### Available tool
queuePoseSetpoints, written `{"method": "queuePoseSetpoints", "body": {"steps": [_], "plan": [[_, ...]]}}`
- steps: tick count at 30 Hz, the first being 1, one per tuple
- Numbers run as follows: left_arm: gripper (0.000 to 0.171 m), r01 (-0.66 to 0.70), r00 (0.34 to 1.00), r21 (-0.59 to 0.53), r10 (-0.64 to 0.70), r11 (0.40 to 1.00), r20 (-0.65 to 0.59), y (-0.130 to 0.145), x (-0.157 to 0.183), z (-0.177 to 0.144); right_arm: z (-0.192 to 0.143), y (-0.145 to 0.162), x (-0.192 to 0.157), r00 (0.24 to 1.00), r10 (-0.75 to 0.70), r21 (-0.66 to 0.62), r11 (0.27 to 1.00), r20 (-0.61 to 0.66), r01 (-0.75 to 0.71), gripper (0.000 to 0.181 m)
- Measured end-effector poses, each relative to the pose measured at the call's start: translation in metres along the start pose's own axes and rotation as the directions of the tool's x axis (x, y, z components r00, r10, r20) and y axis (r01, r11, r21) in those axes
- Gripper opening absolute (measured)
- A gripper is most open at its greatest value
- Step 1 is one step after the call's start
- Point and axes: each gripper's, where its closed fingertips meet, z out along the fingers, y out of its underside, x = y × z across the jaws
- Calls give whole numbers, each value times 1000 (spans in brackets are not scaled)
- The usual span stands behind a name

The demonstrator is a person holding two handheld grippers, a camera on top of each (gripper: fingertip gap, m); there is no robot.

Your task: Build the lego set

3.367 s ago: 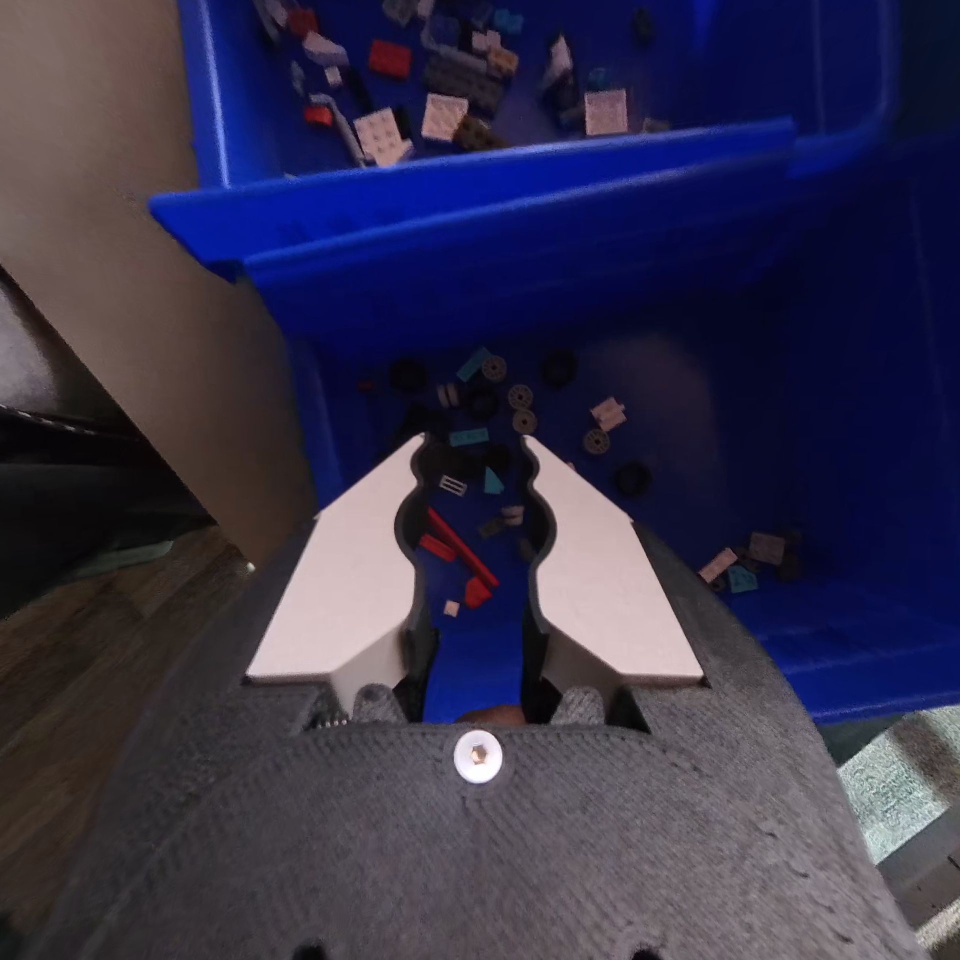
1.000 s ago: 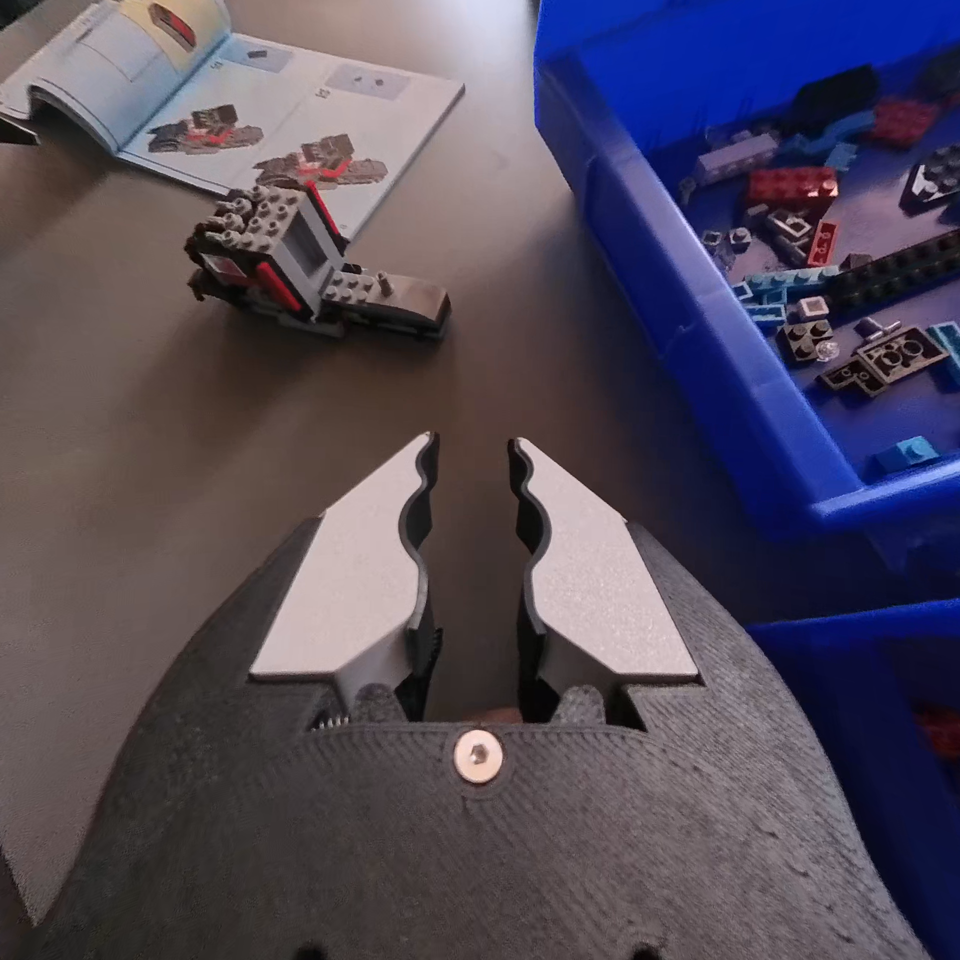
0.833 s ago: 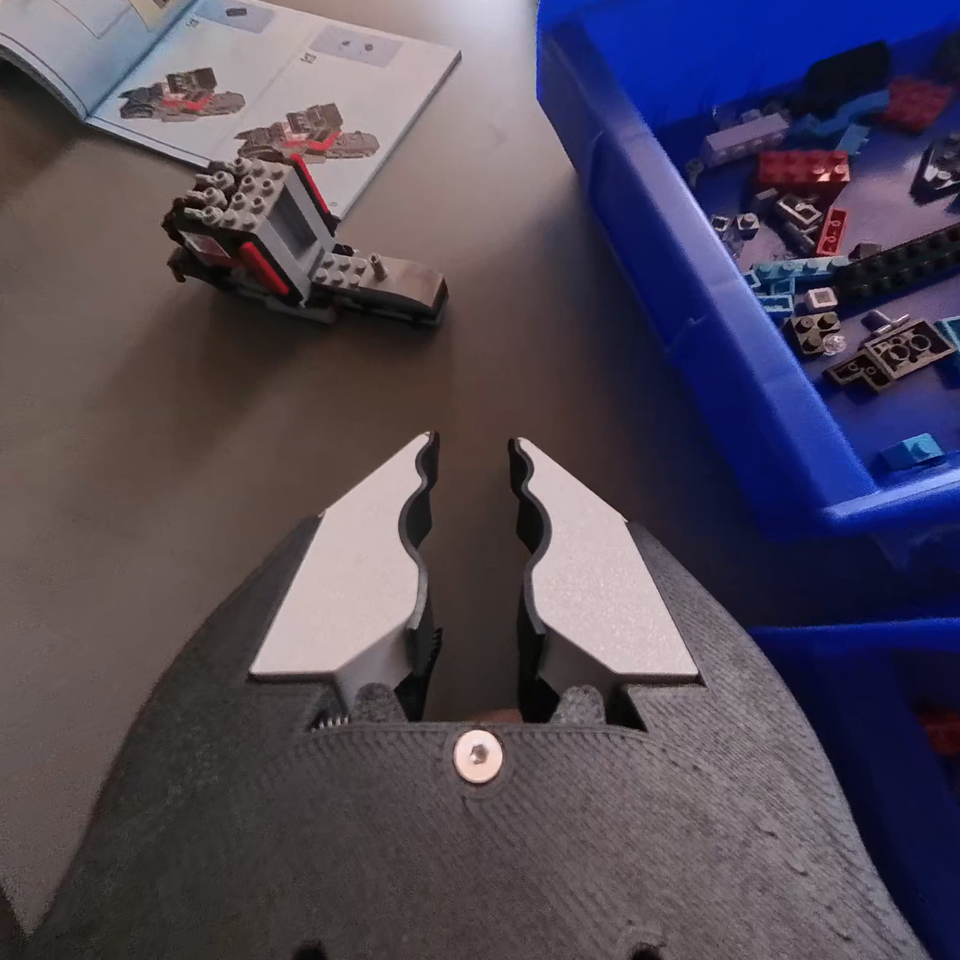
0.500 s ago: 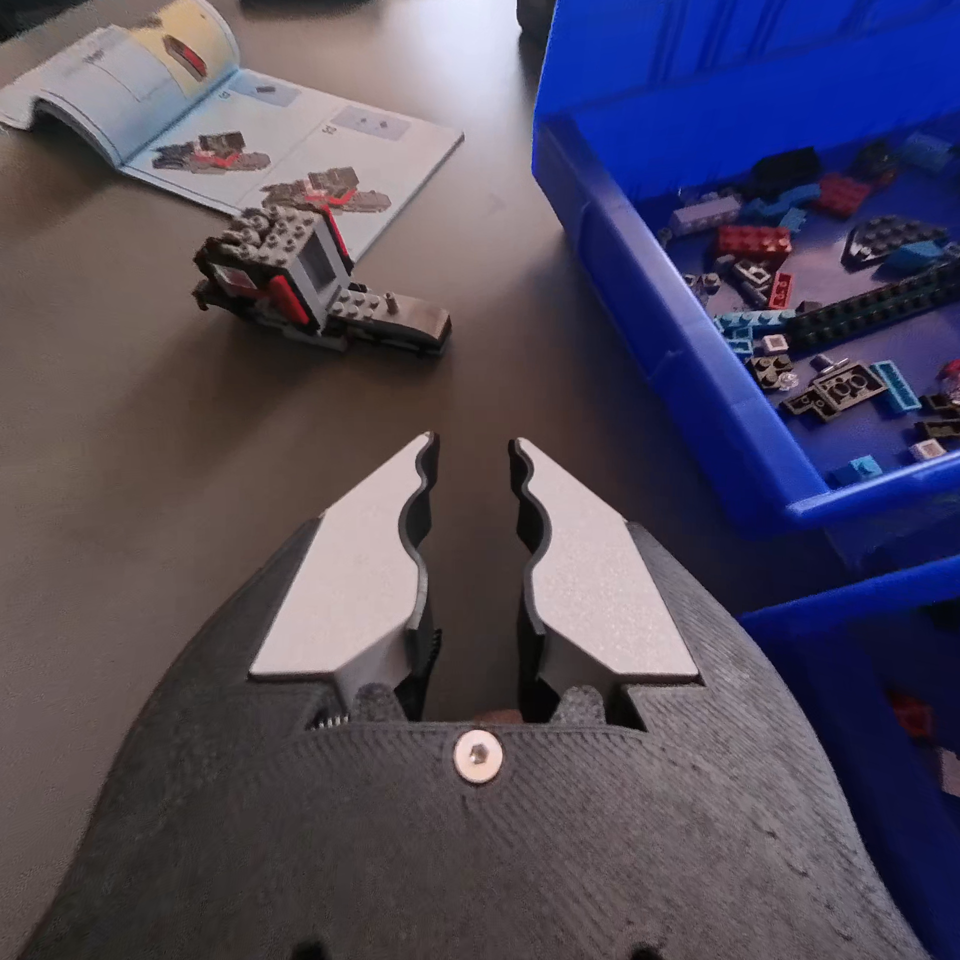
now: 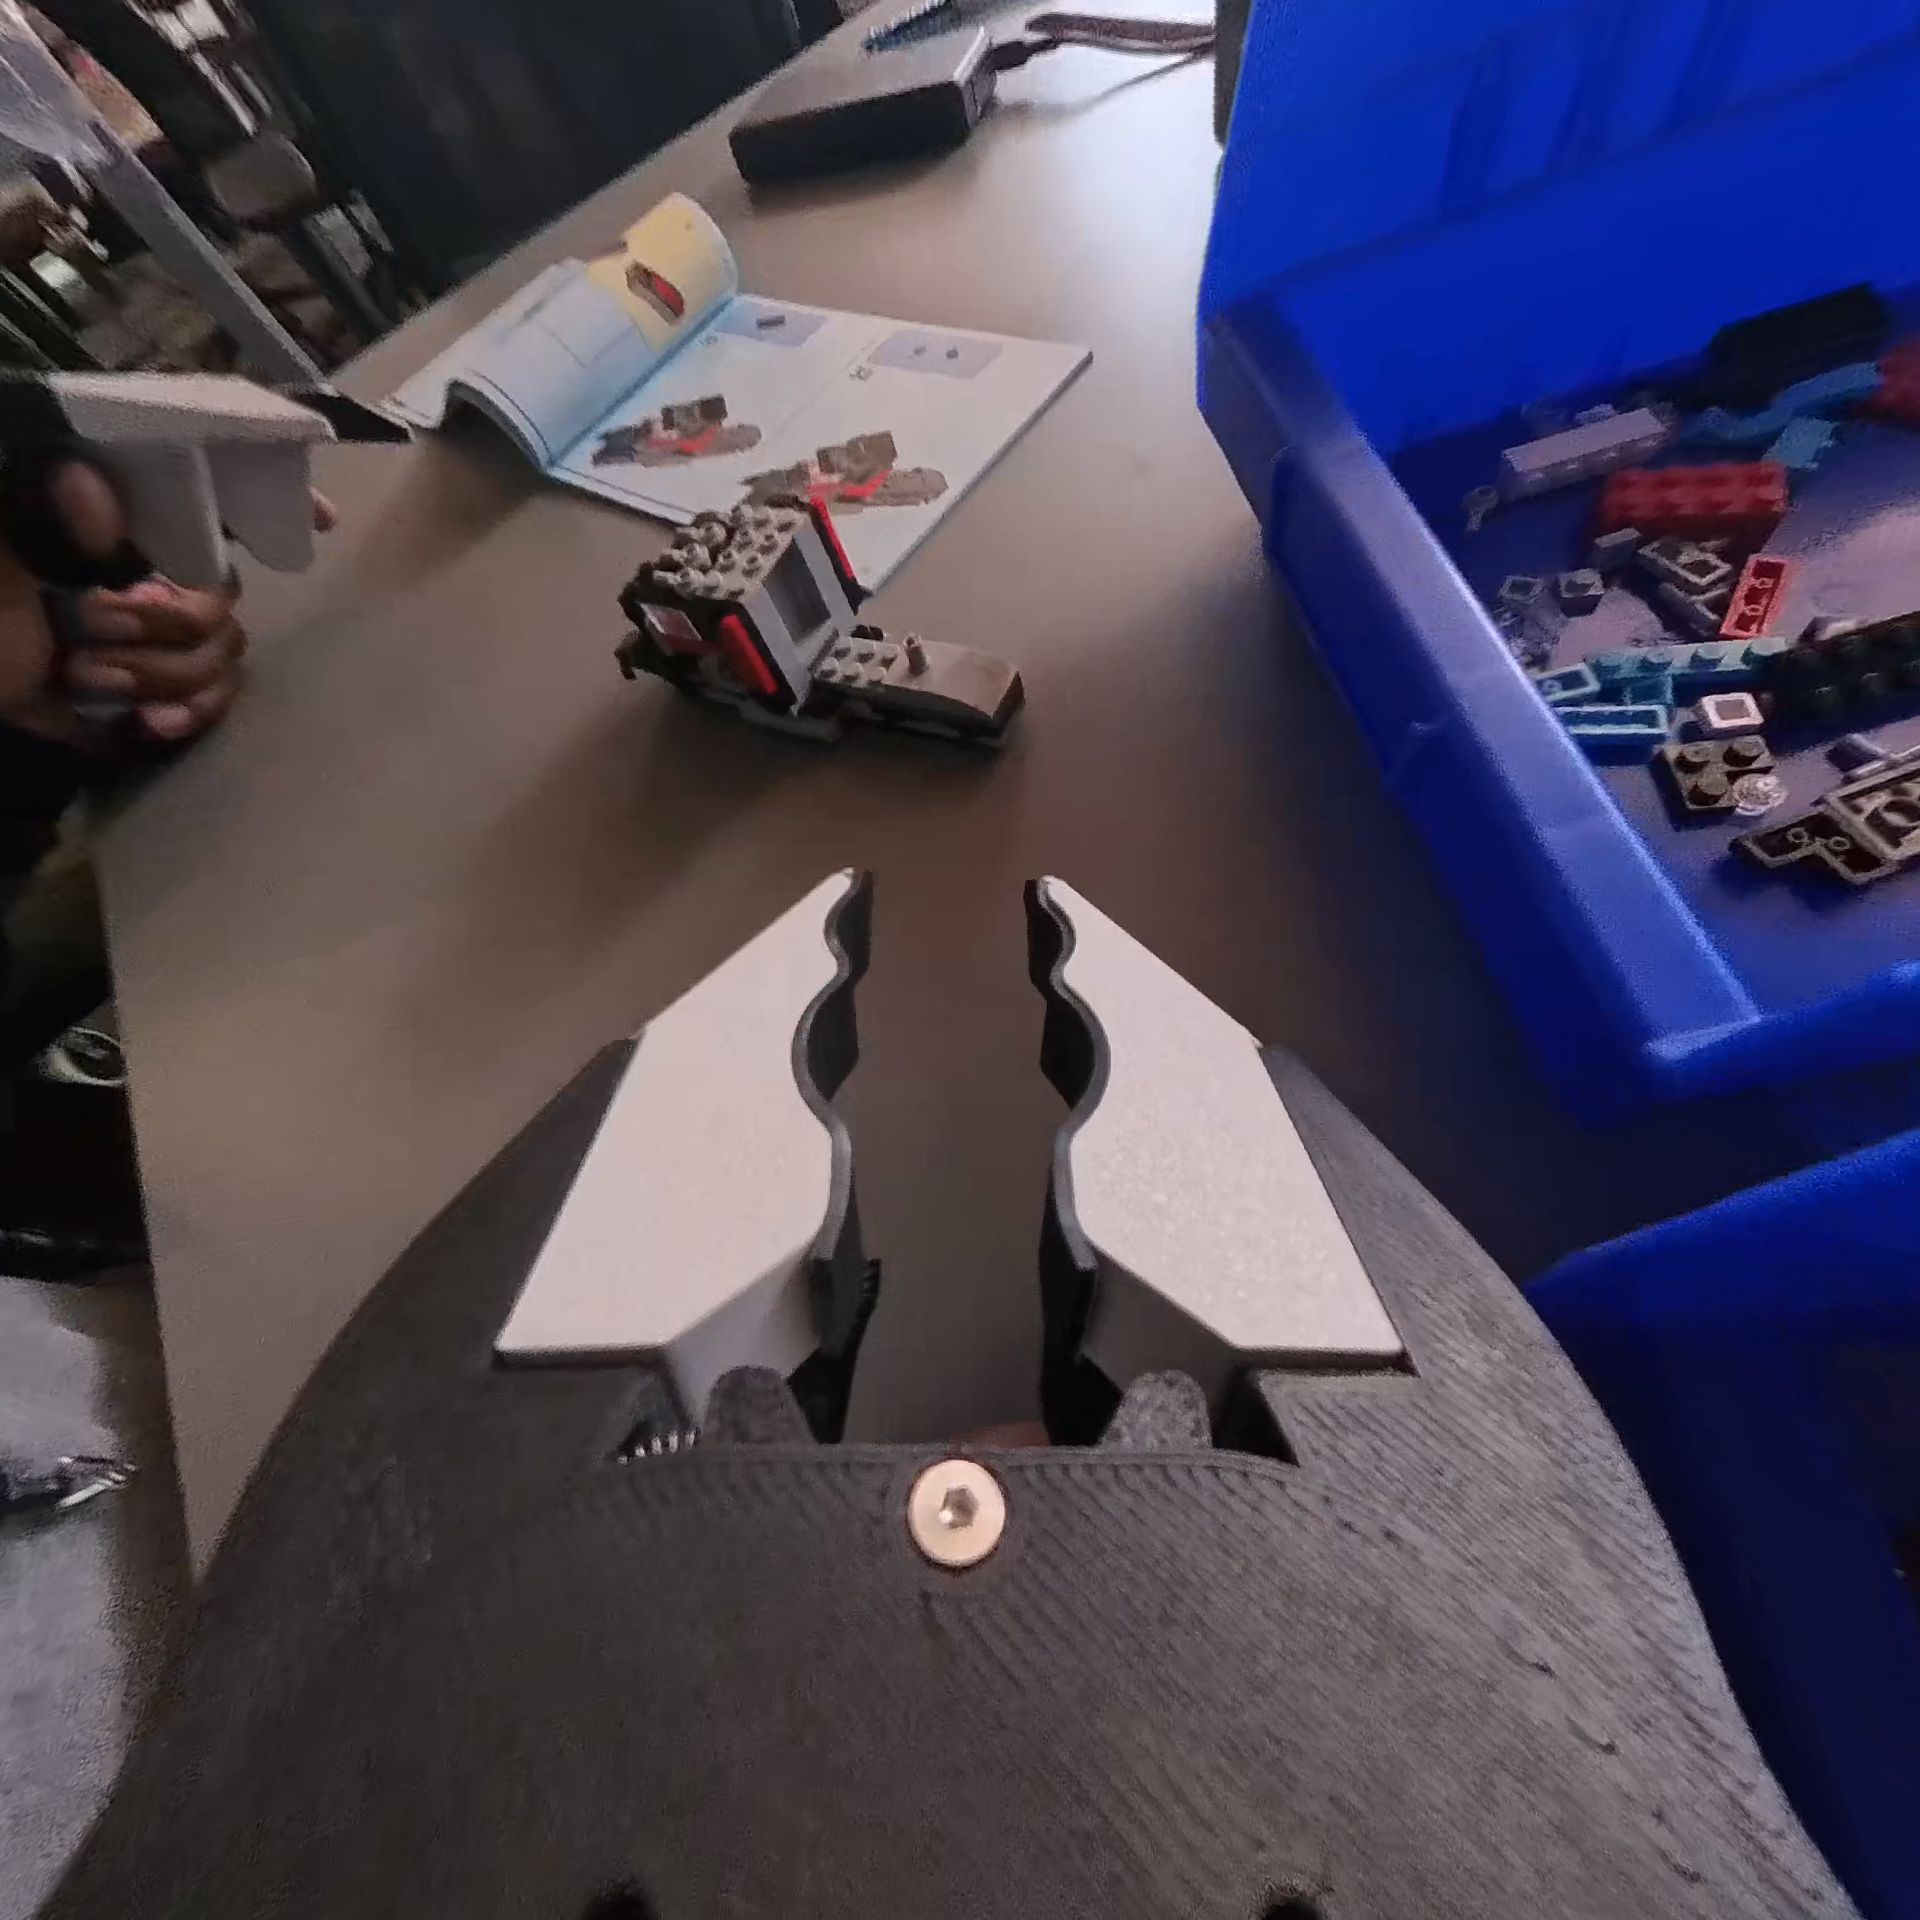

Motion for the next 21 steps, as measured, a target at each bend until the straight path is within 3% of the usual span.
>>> {"method": "queuePoseSetpoints", "body": {"steps": [8,13,21], "plan": [[54,-47,998,-89,44,995,-37,9,8,14,-13,-13,8,982,157,102,981,103,-167,32],[55,-79,985,-64,68,995,-159,2,35,33,-8,-9,4,991,110,73,991,77,-116,33],[57,-179,944,-120,136,977,-301,5,68,71,-1,-7,5,998,57,46,997,3,-57,34]]}}
